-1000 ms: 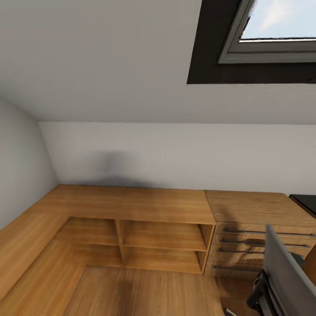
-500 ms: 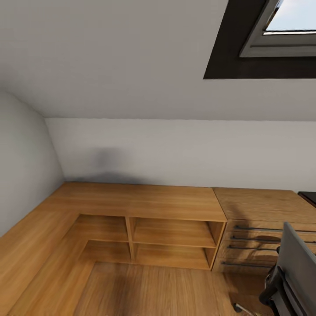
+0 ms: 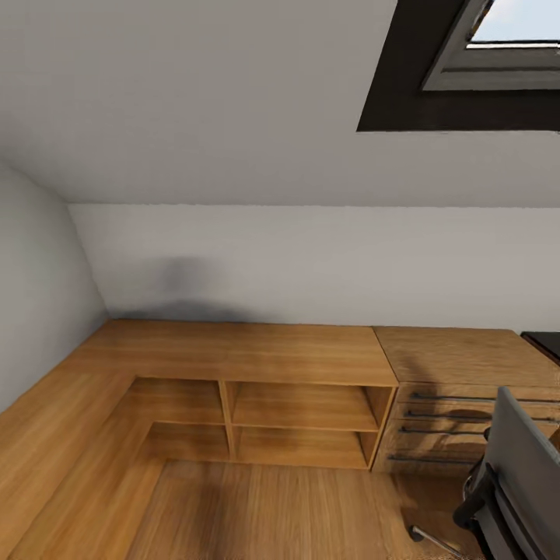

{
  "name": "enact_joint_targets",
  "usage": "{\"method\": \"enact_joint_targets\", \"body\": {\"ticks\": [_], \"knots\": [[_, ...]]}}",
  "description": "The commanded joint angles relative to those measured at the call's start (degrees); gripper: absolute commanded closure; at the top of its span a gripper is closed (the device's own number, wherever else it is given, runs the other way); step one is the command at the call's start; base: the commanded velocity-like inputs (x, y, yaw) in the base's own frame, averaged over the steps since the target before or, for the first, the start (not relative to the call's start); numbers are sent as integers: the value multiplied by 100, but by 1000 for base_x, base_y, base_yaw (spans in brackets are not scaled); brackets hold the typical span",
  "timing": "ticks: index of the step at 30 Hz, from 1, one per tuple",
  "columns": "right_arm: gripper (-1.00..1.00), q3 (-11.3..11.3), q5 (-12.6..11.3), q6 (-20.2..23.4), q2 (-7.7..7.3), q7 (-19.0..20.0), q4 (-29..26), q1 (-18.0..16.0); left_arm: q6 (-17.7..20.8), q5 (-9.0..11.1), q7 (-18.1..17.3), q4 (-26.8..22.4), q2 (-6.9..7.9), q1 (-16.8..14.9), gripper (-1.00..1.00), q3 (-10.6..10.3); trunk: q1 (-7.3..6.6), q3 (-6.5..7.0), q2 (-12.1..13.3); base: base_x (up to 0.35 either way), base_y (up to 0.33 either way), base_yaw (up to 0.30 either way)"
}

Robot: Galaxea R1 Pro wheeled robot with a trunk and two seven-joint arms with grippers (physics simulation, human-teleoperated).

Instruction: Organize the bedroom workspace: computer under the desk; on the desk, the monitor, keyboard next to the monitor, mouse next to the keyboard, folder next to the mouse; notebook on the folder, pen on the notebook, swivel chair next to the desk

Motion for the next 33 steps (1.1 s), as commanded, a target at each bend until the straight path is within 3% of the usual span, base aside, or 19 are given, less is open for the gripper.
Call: {"method": "enact_joint_targets", "body": {"ticks": [1,19,33], "knots": [[-100,13,37,3,0,-59,3,-5,-11,26,36,1,-1,-4,-100,-50,3,-20,-13,0,0,-193],[-100,12,27,3,0,-59,3,-5,-11,24,33,1,-1,-4,-100,-50,3,-105,-13,0,6,-235],[-100,13,27,5,0,-51,3,-5,-11,24,29,1,-1,-4,-100,-50,3,-109,-13,0,238,-280]]}}
